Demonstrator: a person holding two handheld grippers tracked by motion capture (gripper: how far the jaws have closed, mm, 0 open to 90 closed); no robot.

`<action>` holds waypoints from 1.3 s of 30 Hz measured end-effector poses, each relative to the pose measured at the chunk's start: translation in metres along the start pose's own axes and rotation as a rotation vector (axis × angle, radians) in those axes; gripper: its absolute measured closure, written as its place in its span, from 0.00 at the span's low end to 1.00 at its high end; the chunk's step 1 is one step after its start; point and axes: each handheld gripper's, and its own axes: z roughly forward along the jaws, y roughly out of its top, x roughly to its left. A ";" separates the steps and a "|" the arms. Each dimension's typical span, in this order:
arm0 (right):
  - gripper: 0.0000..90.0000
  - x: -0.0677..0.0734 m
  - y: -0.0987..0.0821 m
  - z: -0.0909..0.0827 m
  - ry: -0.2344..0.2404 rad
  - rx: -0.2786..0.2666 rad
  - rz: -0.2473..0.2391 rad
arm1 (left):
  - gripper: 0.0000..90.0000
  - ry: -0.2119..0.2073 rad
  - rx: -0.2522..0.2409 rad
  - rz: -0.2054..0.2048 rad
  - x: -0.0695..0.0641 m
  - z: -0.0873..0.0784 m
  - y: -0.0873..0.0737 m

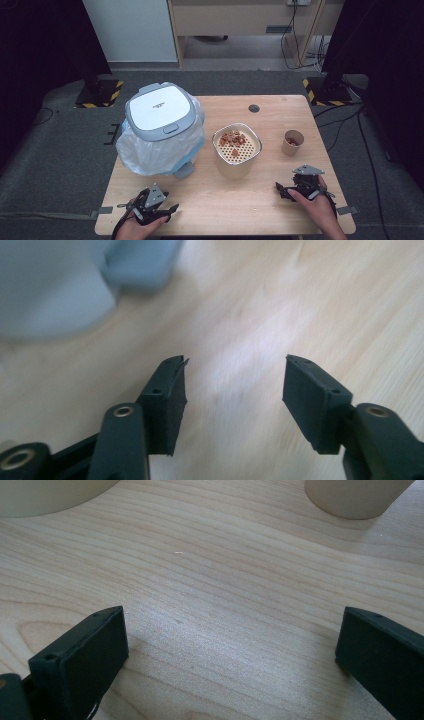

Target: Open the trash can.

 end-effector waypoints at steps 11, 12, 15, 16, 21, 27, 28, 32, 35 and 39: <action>0.01 0.000 0.000 0.000 0.000 0.000 0.000 | 0.61 0.033 -0.216 0.020 -0.008 -0.006 0.039; 0.01 0.000 0.000 0.000 0.000 0.000 0.000 | 0.61 0.028 -0.221 0.008 -0.006 -0.003 0.041; 0.01 0.000 0.000 0.000 0.000 0.000 0.000 | 0.63 0.031 -0.220 -0.005 -0.001 0.004 0.046; 0.01 0.000 0.000 0.000 0.000 0.000 0.000 | 0.64 0.028 -0.225 -0.018 0.003 0.008 0.049; 0.01 0.000 0.000 0.000 0.000 0.000 0.000 | 0.66 0.042 -0.219 -0.041 0.013 0.018 0.052; 0.01 0.000 0.000 0.000 0.000 0.000 0.000 | 0.67 0.068 -0.191 -0.031 0.017 0.031 0.052; 0.01 0.000 0.000 0.000 0.000 0.000 0.000 | 0.68 0.085 -0.170 -0.019 0.019 0.037 0.052; 0.01 0.000 0.000 0.000 0.000 0.000 0.000 | 0.73 0.106 -0.146 -0.014 0.023 0.047 0.051; 0.01 0.000 0.000 0.000 0.000 0.000 0.000 | 0.80 0.121 -0.137 0.001 0.023 0.050 0.052; 0.01 0.000 0.000 0.000 0.000 0.000 0.001 | 0.86 0.141 -0.115 0.032 0.023 0.056 0.052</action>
